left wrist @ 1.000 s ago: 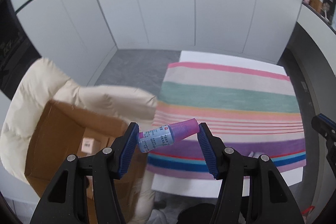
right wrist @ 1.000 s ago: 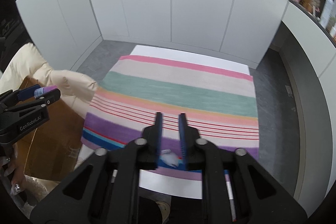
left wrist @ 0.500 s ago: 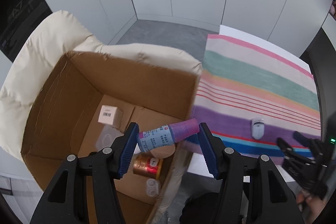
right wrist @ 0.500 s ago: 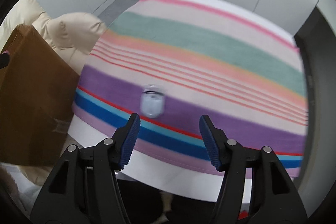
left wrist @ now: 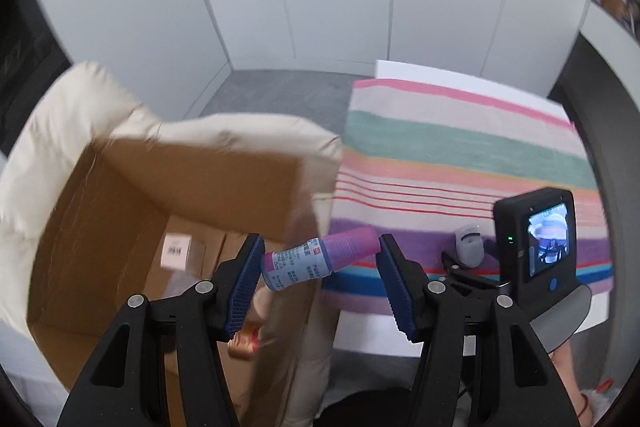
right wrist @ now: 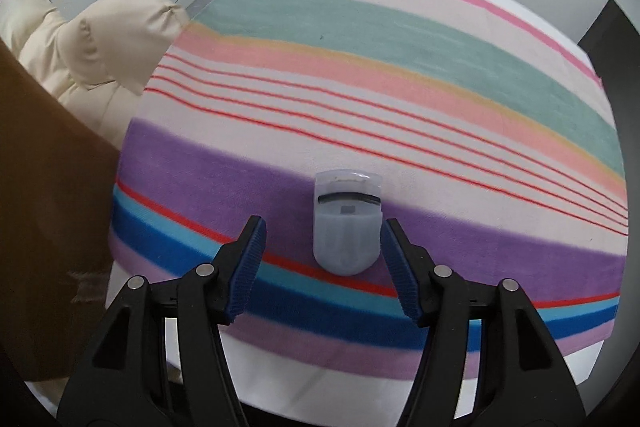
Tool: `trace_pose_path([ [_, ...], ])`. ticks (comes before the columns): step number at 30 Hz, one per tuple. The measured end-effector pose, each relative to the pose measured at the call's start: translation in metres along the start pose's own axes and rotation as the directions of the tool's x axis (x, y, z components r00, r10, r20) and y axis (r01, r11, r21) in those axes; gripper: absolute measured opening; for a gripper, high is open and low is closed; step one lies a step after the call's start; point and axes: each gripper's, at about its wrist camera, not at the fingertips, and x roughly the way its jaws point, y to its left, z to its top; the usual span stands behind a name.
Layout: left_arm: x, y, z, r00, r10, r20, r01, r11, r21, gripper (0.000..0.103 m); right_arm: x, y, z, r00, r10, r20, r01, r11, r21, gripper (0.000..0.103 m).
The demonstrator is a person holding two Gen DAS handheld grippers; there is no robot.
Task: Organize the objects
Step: 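Lift and carry the bottle and eyelash curler with both tools over the box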
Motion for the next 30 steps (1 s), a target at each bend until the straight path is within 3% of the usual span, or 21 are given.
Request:
trace_pose_path([
  [3, 0.018, -0.027, 0.003, 1.0, 0.003, 0.005, -0.004, 0.998, 0.066, 0.059, 0.005, -0.003, -0.001, 1.0, -0.003, 0.003, 0.003, 1.0, 0.002, 0.062],
  [6, 0.048, -0.046, -0.002, 0.999, 0.001, -0.038, 0.003, 0.995, 0.095, 0.059, 0.014, -0.009, -0.004, 1.0, -0.009, -0.017, 0.009, 1.0, 0.022, 0.062],
  [9, 0.077, -0.059, -0.012, 0.997, -0.014, -0.076, 0.024, 0.992, 0.125, 0.059, 0.015, -0.012, -0.007, 1.0, -0.022, 0.016, 0.022, 1.0, 0.001, 0.062],
  [10, 0.086, -0.062, -0.015, 0.996, -0.016, -0.088, 0.028, 0.991, 0.132, 0.059, 0.015, -0.013, -0.008, 1.0, -0.019, 0.024, 0.019, 1.0, -0.004, 0.06],
  [12, 0.102, -0.065, -0.02, 0.994, -0.02, -0.107, 0.035, 0.991, 0.133, 0.059, 0.014, -0.016, -0.008, 0.999, -0.02, 0.04, 0.021, 1.0, -0.007, 0.041],
  [14, 0.114, -0.065, -0.023, 0.991, -0.028, -0.133, 0.044, 0.993, 0.113, 0.059, 0.015, -0.018, -0.007, 0.999, -0.03, 0.042, 0.03, 1.0, -0.001, 0.038],
  [22, 0.116, -0.064, -0.025, 0.988, -0.044, -0.15, 0.059, 0.993, 0.098, 0.059, 0.014, -0.016, -0.002, 0.999, -0.026, 0.038, 0.027, 1.0, -0.007, 0.038],
  [30, 0.077, -0.045, 0.0, 0.991, -0.077, -0.106, 0.084, 0.994, 0.068, 0.059, -0.036, -0.01, 0.02, 0.996, -0.005, 0.091, 0.004, 1.0, 0.006, 0.038],
])
